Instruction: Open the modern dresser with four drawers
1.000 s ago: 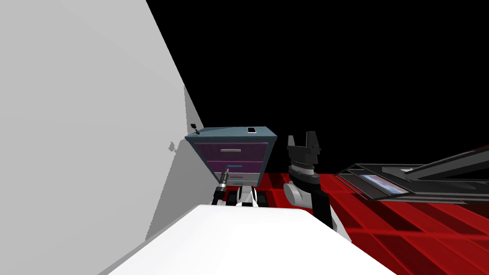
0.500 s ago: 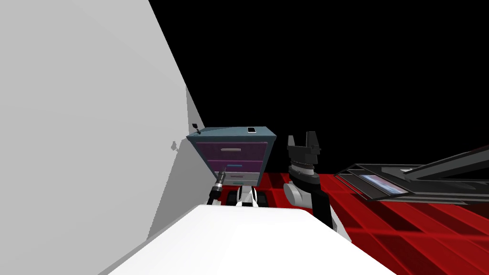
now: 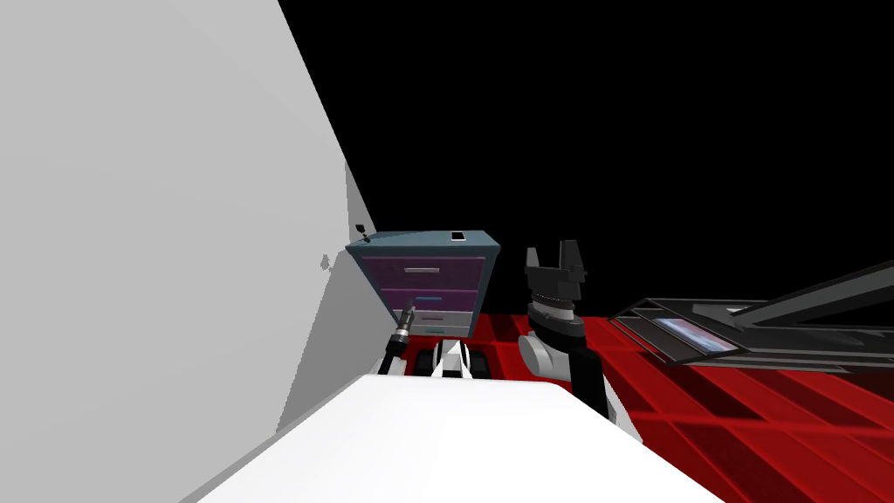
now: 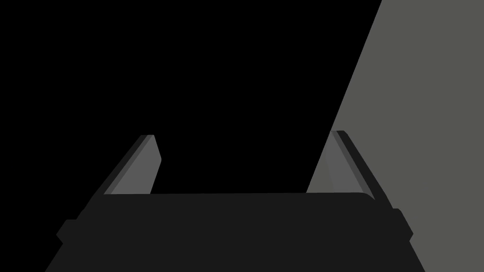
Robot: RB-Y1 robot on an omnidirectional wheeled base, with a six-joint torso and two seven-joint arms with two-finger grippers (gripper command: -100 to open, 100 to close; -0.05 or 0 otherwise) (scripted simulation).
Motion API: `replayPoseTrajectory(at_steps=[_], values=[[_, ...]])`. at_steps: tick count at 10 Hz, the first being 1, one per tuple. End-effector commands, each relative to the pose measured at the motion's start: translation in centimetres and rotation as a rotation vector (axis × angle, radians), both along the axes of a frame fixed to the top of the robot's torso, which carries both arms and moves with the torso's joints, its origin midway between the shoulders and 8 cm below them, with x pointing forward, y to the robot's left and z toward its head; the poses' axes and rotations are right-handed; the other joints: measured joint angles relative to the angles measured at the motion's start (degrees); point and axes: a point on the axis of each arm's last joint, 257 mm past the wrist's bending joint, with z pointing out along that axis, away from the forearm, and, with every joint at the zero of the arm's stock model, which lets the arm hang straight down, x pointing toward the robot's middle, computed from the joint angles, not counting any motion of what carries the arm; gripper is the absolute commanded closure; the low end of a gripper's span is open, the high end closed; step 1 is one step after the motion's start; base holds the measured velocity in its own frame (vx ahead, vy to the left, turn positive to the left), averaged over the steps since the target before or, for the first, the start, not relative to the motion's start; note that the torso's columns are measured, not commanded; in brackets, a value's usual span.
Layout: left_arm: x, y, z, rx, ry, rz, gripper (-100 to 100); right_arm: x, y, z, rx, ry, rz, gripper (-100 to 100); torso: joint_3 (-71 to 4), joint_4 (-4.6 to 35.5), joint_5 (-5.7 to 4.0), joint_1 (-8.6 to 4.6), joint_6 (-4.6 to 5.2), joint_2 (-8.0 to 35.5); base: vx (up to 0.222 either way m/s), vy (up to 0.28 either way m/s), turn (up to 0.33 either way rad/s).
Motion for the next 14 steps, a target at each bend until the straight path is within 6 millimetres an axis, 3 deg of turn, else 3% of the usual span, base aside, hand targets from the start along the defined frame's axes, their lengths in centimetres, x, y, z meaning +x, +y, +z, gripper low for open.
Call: replayPoseTrajectory(at_steps=[1,3,5,6,7,13,14], values=[[0.6,-1.8,0.1,-0.05,-0.003,0.006,-100,0.0,0.0,0.0,0.0,0.0,0.0,0,-0.07,-0.03,0.02,0.07,0.0,-0.11,-0.015,-0.013,0.002],[0.8,-3.5,0.3,-0.093,-0.005,0.012,-100,0.0,0.0,0.0,0.0,0.0,0.0,0,-0.08,-0.04,0.03,0.11,-0.01,-0.1,0.0,0.0,0.0],[1.9,-3.1,0.9,-0.083,-0.005,0.01,-100,0.0,0.0,0.0,0.0,0.0,0.0,0,-0.01,-0.01,0.01,0.07,-0.01,0.0,0.018,0.001,0.003],[1.4,-3.0,0.9,-0.083,-0.008,0.01,-100,0.0,0.0,0.0,0.0,0.0,0.0,0,-0.05,-0.02,0.01,0.05,0.0,-0.08,0.024,0.001,0.0],[1.5,-3.1,0.9,-0.083,-0.006,0.01,100,0.0,0.0,0.0,0.0,0.0,0.0,0,-0.02,-0.02,0.01,0.04,-0.01,-0.01,0.0,0.0,0.0],[1.7,-3.4,1.4,-0.083,-0.009,0.0,100,0.0,0.0,0.0,0.0,0.0,0.0,0,-0.02,-0.01,0.02,0.09,-0.01,-0.02,-0.153,-0.001,0.019],[1.5,-1.7,1.2,-0.038,-0.005,-0.007,-100,0.0,0.0,0.0,0.0,0.0,0.0,0,-0.18,-0.08,0.02,0.04,0.0,-0.32,-0.01,0.001,-0.006]])
